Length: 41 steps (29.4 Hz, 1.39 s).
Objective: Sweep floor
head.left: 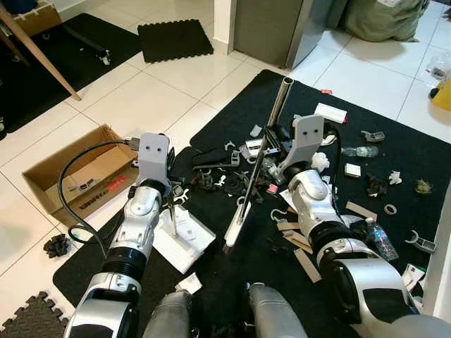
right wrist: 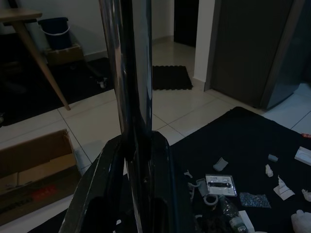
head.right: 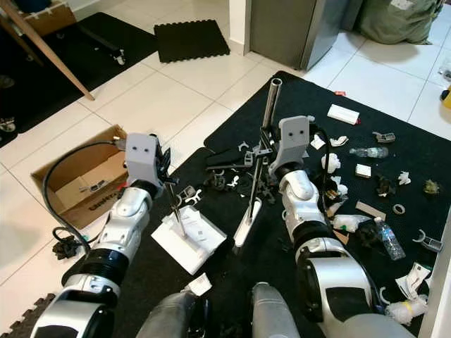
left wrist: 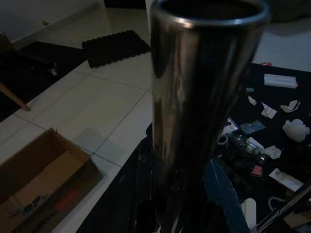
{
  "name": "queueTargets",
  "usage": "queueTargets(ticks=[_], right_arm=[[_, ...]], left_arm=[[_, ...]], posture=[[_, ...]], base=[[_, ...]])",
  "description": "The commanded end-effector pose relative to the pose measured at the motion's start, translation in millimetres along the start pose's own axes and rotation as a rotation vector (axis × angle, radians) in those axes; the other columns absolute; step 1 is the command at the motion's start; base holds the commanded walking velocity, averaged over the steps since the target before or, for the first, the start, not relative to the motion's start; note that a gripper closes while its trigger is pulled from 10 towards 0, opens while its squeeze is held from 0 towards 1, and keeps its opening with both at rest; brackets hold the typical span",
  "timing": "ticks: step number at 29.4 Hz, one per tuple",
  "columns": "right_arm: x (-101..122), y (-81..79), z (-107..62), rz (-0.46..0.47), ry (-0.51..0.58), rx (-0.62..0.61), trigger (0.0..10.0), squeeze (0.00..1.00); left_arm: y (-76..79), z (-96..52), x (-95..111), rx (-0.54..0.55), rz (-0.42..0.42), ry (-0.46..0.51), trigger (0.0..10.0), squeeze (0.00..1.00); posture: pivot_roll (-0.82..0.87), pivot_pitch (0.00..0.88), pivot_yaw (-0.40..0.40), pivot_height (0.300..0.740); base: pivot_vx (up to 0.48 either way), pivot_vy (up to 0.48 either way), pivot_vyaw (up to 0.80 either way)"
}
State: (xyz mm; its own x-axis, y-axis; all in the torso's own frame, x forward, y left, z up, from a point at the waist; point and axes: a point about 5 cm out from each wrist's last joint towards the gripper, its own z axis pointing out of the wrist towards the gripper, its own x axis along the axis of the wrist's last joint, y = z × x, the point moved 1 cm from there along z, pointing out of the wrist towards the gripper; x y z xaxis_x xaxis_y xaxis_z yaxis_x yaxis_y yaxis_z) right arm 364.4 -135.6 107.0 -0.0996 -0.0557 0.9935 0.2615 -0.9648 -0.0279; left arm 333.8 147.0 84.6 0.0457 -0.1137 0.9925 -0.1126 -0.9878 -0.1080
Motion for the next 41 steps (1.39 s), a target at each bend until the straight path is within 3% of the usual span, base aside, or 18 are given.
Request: queueTargets(ticks=[1, 10, 20, 34, 41], right_arm=[[3.0, -1.5, 1.3, -0.005, 0.017, 0.001, 10.0, 0.00], [1.9, -3.4, 1.6, -0.005, 0.010, 0.008, 10.0, 0.00], [0.0, -5.0, 0.7, -0.002, 0.004, 0.015, 10.0, 0.00], [-1.9, -5.2, -0.8, 0.000, 0.000, 0.014, 10.0, 0.00], [-2.0, -5.9, -0.7, -0.002, -0.001, 0.017, 10.0, 0.00]], left_arm=[[1.9, 3.0, 10.9, -0.004, -0.001, 0.060, 10.0, 0.00], [0.6, 2.4, 10.2, -0.001, 0.038, 0.059, 10.0, 0.00], [1.6, 0.7, 8.4, -0.004, 0.011, 0.061, 10.0, 0.00], [3.4, -0.4, 7.0, -0.016, 0.047, 0.056, 10.0, 0.00], [2.6, -0.7, 6.3, -0.013, 0.047, 0.055, 10.0, 0.00]], posture=[[0.01, 0.030, 0.019, 0.740], [0.02, 0.037, 0.015, 0.740], [0.02, 0.046, 0.016, 0.740], [0.02, 0.056, 0.016, 0.740], [0.02, 0.056, 0.015, 0.740]], base=[[0.000, 0.000, 0.00], [0.000, 0.000, 0.00], [0.000, 0.000, 0.00], [0.000, 0.000, 0.00], [0.000, -0.433, 0.00]])
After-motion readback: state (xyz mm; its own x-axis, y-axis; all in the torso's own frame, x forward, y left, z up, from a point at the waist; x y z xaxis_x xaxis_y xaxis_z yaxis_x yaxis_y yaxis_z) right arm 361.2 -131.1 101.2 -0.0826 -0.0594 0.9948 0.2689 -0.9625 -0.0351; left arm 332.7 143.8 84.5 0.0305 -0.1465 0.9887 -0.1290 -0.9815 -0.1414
